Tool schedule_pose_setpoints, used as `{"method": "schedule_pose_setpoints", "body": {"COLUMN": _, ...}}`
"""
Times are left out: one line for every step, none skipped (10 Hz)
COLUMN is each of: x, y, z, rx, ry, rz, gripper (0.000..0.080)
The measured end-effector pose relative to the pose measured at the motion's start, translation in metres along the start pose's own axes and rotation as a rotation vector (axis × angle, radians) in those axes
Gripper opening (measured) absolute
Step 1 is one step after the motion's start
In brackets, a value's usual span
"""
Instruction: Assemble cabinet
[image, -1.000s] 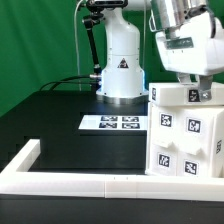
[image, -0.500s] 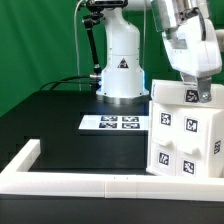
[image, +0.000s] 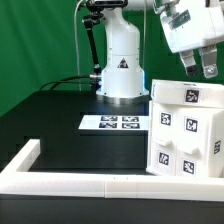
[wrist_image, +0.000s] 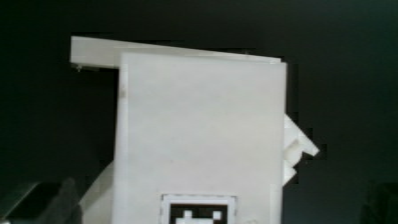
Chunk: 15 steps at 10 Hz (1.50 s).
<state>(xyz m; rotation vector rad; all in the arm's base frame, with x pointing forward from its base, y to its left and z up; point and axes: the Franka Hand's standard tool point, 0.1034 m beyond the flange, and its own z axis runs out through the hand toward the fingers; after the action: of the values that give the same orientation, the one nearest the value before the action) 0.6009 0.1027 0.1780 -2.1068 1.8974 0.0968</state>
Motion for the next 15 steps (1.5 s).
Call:
{"method": "schedule_pose_setpoints", "body": {"x": -0.0001, "y": 0.0001, "z": 0.0003, "rx": 0.000, "ry": 0.000, "rz": -0.001, "gripper": 0.0797}}
{"method": "schedule_pose_setpoints", "body": {"x": 0.0000, "y": 0.0002, "z": 0.0004, "rx": -0.001, "ry": 0.001, "rz": -0.013, "gripper": 0.0797}}
{"method": "schedule_pose_setpoints", "body": {"x": -0.0002, "y": 0.0013, "z": 0.0013, "rx": -0.027, "ry": -0.003, "rz": -0.206, "gripper": 0.0797}}
{"method": "schedule_pose_setpoints", "body": {"x": -0.0021, "y": -0.0001, "z": 0.0007, "rx": -0.049, "ry": -0.016, "rz": -0.342, "gripper": 0.0797}}
{"method": "schedule_pose_setpoints", "body": {"x": -0.0044, "y": -0.0024, "z": -0.0009, "rx": -0.062, "ry": -0.032, "rz": -0.442, "gripper": 0.0797}}
{"method": "schedule_pose_setpoints", "body": {"x": -0.0059, "y": -0.0027, "z": -0.0022, "rx": -0.076, "ry": -0.036, "rz": -0.565, "gripper": 0.0797}}
{"method": "schedule_pose_setpoints", "body": {"x": -0.0061, "y": -0.0035, "z": -0.0035, "rx": -0.083, "ry": -0.036, "rz": -0.673, "gripper": 0.0797}}
{"method": "schedule_pose_setpoints", "body": {"x": -0.0055, "y": -0.0030, "z": -0.0031, "rx": -0.083, "ry": -0.039, "rz": -0.748, "gripper": 0.0797}}
{"method": "schedule_pose_setpoints", "body": {"x": -0.0054, "y": -0.0030, "z": -0.0031, "rx": -0.082, "ry": -0.042, "rz": -0.807, "gripper": 0.0797}}
{"method": "schedule_pose_setpoints", "body": {"x": -0.0044, "y": -0.0030, "z": -0.0034, "rx": -0.084, "ry": -0.043, "rz": -0.906, "gripper": 0.0797}}
{"method": "schedule_pose_setpoints", "body": {"x": -0.0017, "y": -0.0039, "z": -0.0046, "rx": -0.087, "ry": -0.042, "rz": -1.109, "gripper": 0.0797}}
{"method": "schedule_pose_setpoints", "body": {"x": -0.0032, "y": -0.0034, "z": -0.0041, "rx": -0.097, "ry": -0.042, "rz": -1.275, "gripper": 0.0797}}
{"method": "schedule_pose_setpoints", "body": {"x": -0.0038, "y": -0.0027, "z": -0.0038, "rx": -0.101, "ry": -0.050, "rz": -1.412, "gripper": 0.0797}}
{"method": "schedule_pose_setpoints", "body": {"x": -0.0050, "y": -0.0008, "z": -0.0037, "rx": -0.122, "ry": -0.059, "rz": -1.549, "gripper": 0.0797}}
{"method": "schedule_pose_setpoints", "body": {"x": -0.0083, "y": -0.0006, "z": -0.0031, "rx": -0.136, "ry": -0.057, "rz": -1.649, "gripper": 0.0797}}
